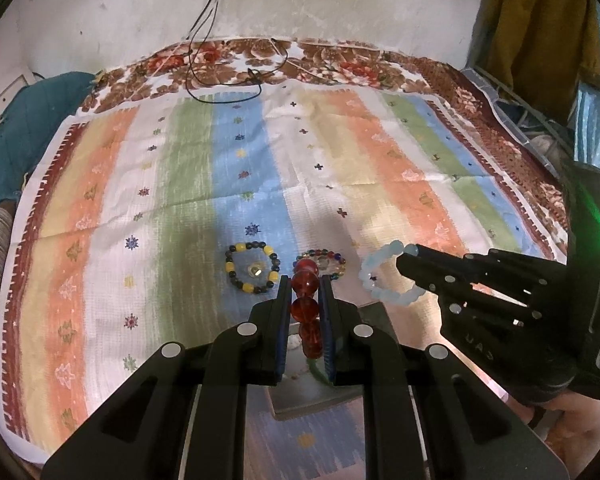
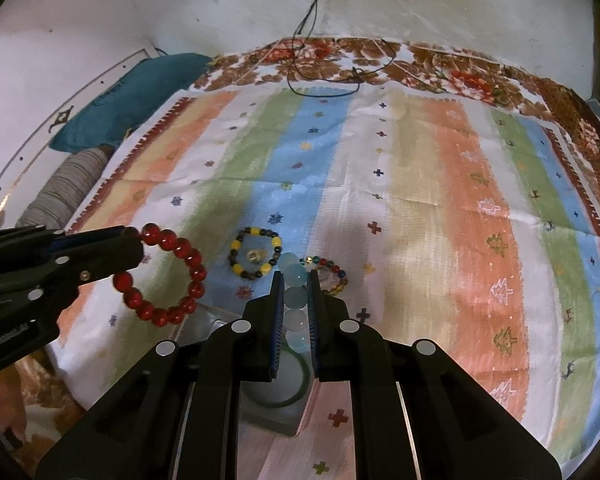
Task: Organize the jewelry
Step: 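Lift both held bracelets and carry them over the silver tin, then lower both bracelets into the tin and open both tools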
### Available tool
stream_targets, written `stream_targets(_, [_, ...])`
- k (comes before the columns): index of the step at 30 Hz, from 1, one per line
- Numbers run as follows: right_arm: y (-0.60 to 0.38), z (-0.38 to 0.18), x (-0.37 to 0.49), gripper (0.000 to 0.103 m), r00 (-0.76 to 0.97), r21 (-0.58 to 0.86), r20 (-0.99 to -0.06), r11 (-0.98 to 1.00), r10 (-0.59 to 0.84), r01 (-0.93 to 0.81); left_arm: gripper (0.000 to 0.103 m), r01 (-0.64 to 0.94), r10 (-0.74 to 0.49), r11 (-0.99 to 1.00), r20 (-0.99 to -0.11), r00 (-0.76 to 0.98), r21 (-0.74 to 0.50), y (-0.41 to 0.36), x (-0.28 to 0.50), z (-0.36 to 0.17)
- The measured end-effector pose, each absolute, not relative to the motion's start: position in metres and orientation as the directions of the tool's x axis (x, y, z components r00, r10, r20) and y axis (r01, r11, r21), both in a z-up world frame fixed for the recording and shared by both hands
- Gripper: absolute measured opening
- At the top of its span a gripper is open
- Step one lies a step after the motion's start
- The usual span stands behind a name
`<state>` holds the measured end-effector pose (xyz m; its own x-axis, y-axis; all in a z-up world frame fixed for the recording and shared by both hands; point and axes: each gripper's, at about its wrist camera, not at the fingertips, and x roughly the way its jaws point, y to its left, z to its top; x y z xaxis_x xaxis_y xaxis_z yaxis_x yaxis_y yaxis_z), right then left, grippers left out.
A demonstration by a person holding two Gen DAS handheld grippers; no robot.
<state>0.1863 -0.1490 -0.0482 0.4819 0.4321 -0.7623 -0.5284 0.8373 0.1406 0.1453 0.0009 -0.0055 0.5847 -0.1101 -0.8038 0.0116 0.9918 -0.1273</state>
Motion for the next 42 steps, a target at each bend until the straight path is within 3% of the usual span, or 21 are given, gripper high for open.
stream_targets(30, [-0.152,-0.053,0.155,0.013,0.440,0.157,-0.779,0.818,0.447,-0.553,0.013,0.025,-0.114,0.992,-0.807,0.579,-0.123,-0.009,0.116,-0.005])
stream_targets(34, [-0.158,-0.057,0.163,0.013,0.439,0.161,-0.794,0.841,0.421,-0.516,0.019,-0.001,-0.100,0.992,-0.807,0.582,-0.124,-0.004,0.116,-0.005])
stream_targets(36, [-0.162,-0.061,0.167,0.024,0.430,0.171,-0.803,0.851,0.413,-0.497,0.021,-0.022,-0.091,0.991,-0.803,0.589,-0.129,0.001,0.116,-0.004])
stream_targets(37, [-0.164,-0.062,0.170,0.037,0.428,0.175,-0.806,0.856,0.408,-0.487,0.023,-0.032,-0.085,0.991,-0.803,0.589,-0.128,0.004,0.117,-0.004])
stream_targets(38, [-0.165,-0.063,0.171,0.043,0.429,0.175,-0.807,0.858,0.406,-0.484,0.029,-0.043,-0.076,0.991,-0.804,0.589,-0.126,0.007,0.118,-0.005])
stream_targets(42, [-0.168,-0.067,0.177,0.049,0.426,0.176,-0.813,0.866,0.396,-0.467,0.044,-0.069,-0.048,0.992,-0.817,0.575,-0.107,0.014,0.123,-0.011])
